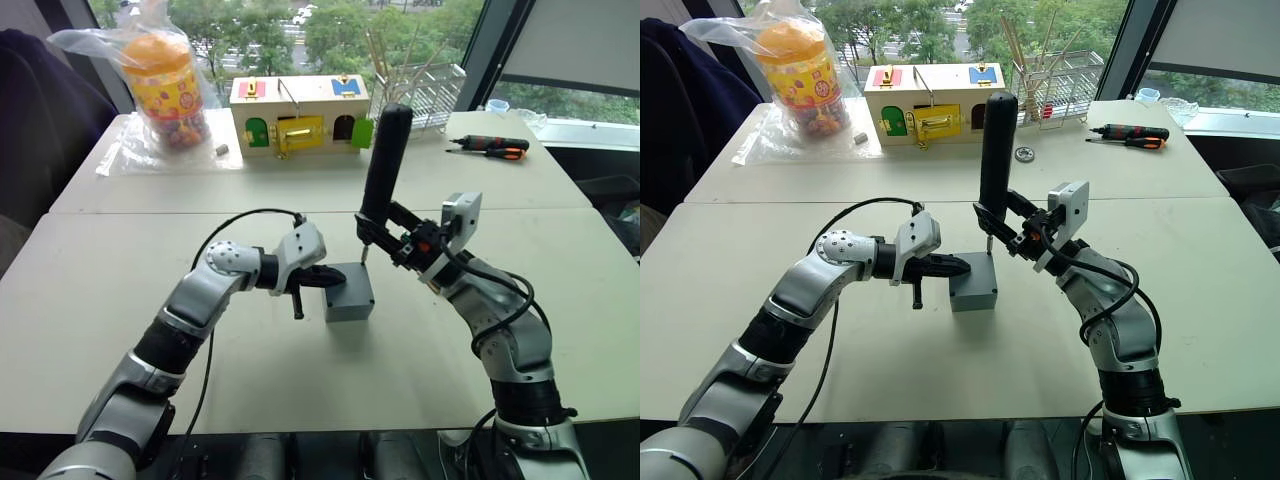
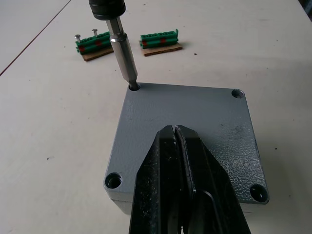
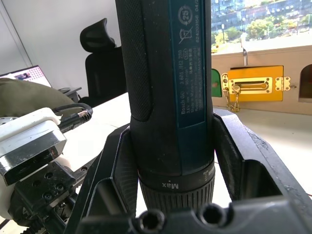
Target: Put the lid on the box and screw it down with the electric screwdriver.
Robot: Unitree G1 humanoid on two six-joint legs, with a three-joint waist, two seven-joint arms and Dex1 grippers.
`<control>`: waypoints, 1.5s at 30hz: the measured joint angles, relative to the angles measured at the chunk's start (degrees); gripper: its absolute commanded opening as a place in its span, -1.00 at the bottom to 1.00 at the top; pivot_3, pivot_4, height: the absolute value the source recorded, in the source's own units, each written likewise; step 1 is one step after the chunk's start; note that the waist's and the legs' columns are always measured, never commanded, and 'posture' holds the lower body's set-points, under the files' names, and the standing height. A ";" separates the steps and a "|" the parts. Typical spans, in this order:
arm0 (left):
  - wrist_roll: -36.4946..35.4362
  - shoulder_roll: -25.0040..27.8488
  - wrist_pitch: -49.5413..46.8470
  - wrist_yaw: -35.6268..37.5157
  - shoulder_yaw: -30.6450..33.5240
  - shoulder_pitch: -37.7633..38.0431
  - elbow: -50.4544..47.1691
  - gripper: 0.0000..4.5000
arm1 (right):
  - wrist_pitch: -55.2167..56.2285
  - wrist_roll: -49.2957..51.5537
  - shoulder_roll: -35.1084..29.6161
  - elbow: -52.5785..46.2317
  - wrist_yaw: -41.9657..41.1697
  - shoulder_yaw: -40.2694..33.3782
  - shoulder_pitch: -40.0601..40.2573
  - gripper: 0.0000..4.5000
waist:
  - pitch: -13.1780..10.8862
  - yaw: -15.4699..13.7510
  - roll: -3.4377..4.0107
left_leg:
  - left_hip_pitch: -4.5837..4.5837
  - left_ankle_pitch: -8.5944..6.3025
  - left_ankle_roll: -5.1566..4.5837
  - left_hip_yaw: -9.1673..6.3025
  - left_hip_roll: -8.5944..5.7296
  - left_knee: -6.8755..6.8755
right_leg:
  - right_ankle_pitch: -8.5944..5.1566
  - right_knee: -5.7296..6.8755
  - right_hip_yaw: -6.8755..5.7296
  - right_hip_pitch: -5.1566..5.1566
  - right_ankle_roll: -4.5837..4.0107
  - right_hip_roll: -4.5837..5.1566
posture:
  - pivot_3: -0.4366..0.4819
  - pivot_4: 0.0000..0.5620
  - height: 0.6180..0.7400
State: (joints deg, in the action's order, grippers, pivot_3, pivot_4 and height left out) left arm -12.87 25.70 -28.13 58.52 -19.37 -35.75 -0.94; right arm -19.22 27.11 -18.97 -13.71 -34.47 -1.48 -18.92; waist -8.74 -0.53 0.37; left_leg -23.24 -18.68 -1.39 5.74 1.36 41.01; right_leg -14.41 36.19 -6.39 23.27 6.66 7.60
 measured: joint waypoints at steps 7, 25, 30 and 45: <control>0.31 -0.02 0.18 0.02 0.00 0.00 0.09 -1.00 | 0.92 -0.01 0.27 0.46 0.28 0.02 0.50 -0.20 | 0.04 -0.04 -0.01 | 0.04 -0.01 -0.01 0.00 0.01 0.00 | 0.00 -0.05 0.00 -0.05 0.00 0.00 | -0.05 -0.47 0.53; 0.94 -0.97 1.42 0.05 0.03 -0.02 0.75 -1.00 | -11.35 6.92 -3.89 -3.77 5.09 -4.64 -2.82 -0.20 | 0.02 -0.26 0.01 | -0.05 -0.03 -0.04 -0.01 0.00 0.05 | 0.00 -0.05 -0.01 0.01 0.00 0.06 | -0.05 -0.47 0.53; 0.87 -1.16 2.08 -0.01 0.25 -0.10 0.79 -1.00 | -30.80 18.66 -12.75 -3.89 16.11 -15.59 -15.79 -0.20 | -0.10 -0.30 0.16 | -0.23 -0.05 -0.08 -0.02 -0.03 0.01 | 0.01 -0.05 -0.02 0.19 -0.01 0.11 | -0.05 -0.47 0.53; -10.29 2.97 -9.08 3.01 5.39 2.44 -12.83 -1.00 | -66.10 19.65 -44.31 20.25 8.27 -10.42 -10.12 -0.20 | -0.44 -0.15 0.28 | -0.29 -0.16 -0.28 0.26 0.01 0.05 | 0.01 -0.15 0.11 0.32 0.00 0.16 | -0.05 -0.47 0.53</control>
State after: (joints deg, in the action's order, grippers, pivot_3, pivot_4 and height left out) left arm -23.16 28.68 -37.21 61.53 -13.98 -33.31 -13.77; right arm -85.32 46.77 -63.28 6.54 -26.20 -11.91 -29.04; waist -9.17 -0.68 0.65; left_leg -23.53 -18.83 -1.67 6.00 1.37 41.06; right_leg -14.40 36.04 -6.28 23.59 6.66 7.76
